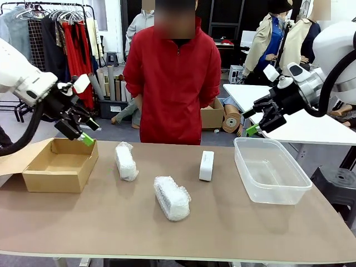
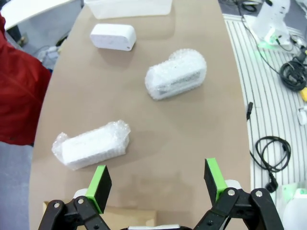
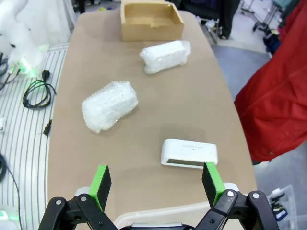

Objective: Separate and place wrapped and unwrapped clocks.
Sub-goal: Pick up the Digital clock indicated by the person.

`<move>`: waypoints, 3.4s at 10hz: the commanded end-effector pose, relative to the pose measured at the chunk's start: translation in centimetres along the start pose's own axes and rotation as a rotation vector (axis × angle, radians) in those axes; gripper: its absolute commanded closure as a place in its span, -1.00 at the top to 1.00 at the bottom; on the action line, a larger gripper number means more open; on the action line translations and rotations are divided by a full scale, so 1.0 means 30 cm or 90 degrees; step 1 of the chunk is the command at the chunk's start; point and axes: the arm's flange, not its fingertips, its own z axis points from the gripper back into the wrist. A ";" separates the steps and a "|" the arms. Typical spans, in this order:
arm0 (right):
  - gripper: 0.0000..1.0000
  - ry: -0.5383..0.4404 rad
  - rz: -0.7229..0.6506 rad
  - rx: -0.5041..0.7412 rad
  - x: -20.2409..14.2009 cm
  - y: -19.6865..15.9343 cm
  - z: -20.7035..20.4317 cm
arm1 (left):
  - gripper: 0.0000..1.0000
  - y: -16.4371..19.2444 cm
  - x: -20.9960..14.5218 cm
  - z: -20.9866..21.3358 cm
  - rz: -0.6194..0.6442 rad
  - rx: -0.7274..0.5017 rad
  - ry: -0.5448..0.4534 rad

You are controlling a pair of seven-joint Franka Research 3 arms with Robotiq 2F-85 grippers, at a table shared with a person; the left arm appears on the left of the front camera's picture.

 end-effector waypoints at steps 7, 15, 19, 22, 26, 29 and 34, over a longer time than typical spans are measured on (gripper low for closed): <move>1.00 -0.058 0.039 0.021 -0.053 -0.110 0.151 | 1.00 0.146 -0.027 0.147 -0.008 0.013 -0.041; 1.00 -0.042 -0.017 0.042 -0.104 -0.189 0.192 | 1.00 0.190 -0.061 0.205 -0.017 -0.014 -0.043; 1.00 -0.039 -0.012 0.049 -0.113 -0.163 0.173 | 1.00 0.203 -0.071 0.198 -0.027 -0.037 -0.041; 1.00 -0.044 -0.003 0.044 -0.118 -0.171 0.167 | 1.00 0.191 -0.065 0.181 -0.012 -0.029 -0.042; 1.00 -0.044 -0.003 0.044 -0.118 -0.171 0.167 | 1.00 0.191 -0.065 0.181 -0.012 -0.029 -0.042; 1.00 -0.044 -0.003 0.044 -0.118 -0.171 0.167 | 1.00 0.191 -0.065 0.181 -0.012 -0.029 -0.042; 1.00 -0.044 -0.003 0.044 -0.118 -0.171 0.167 | 1.00 0.191 -0.065 0.181 -0.012 -0.029 -0.042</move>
